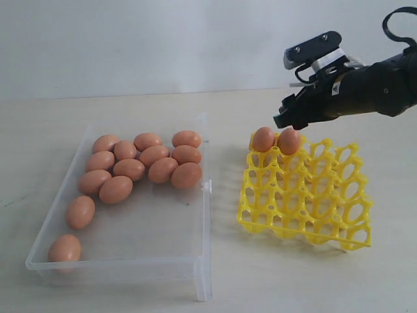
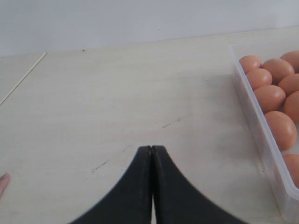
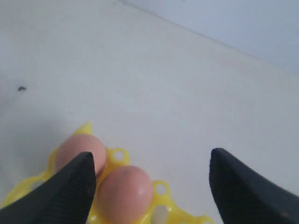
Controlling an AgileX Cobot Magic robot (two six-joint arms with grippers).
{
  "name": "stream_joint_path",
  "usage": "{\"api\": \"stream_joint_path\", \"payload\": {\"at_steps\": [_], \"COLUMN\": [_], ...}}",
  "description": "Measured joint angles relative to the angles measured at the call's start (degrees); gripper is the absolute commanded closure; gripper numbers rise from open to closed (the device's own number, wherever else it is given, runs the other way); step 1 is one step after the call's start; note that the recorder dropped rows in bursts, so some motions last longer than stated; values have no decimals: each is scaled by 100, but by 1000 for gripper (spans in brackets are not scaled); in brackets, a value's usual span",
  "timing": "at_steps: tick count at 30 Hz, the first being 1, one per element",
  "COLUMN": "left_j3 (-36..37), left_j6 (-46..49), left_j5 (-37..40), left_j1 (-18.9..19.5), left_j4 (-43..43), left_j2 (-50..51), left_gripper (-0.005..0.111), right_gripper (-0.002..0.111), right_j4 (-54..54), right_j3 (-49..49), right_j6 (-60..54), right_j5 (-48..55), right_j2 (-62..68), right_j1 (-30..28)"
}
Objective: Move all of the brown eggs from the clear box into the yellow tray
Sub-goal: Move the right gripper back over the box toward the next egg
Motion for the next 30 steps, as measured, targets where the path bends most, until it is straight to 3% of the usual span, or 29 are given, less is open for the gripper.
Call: {"api": "stream_joint_path", "payload": {"at_steps": [4, 6, 8, 12, 13, 16, 21, 27, 30], "left_j3": [0, 0, 0, 0, 0, 0, 0, 0, 0], "left_j6": [0, 0, 0, 0, 0, 0, 0, 0, 0], "left_j5": [0, 0, 0, 0, 0, 0, 0, 0, 0], "left_j1": [0, 0, 0, 0, 0, 0, 0, 0, 0], "left_j4": [0, 0, 0, 0, 0, 0, 0, 0, 0], "left_j2": [0, 0, 0, 0, 0, 0, 0, 0, 0], "left_gripper": [107, 107, 107, 107, 107, 107, 107, 107, 107], "right_gripper": [47, 54, 67, 104, 108, 108, 105, 74, 62], "right_j4": [84, 145, 213, 349, 360, 533, 962, 2502, 2567], "right_j3": [0, 0, 0, 0, 0, -132, -682, -2476, -3514], "right_j6": [258, 315, 341, 354, 354, 365, 172, -1292, -1342], "right_j5": [73, 147, 211, 498, 550, 630, 1297, 4403, 4815], "right_j2": [-413, -614, -755, -1021, -1066, -1134, -1001, 350, 1016], "right_j1": [105, 247, 424, 1032, 1178, 2008, 2704, 3345, 3546]}}
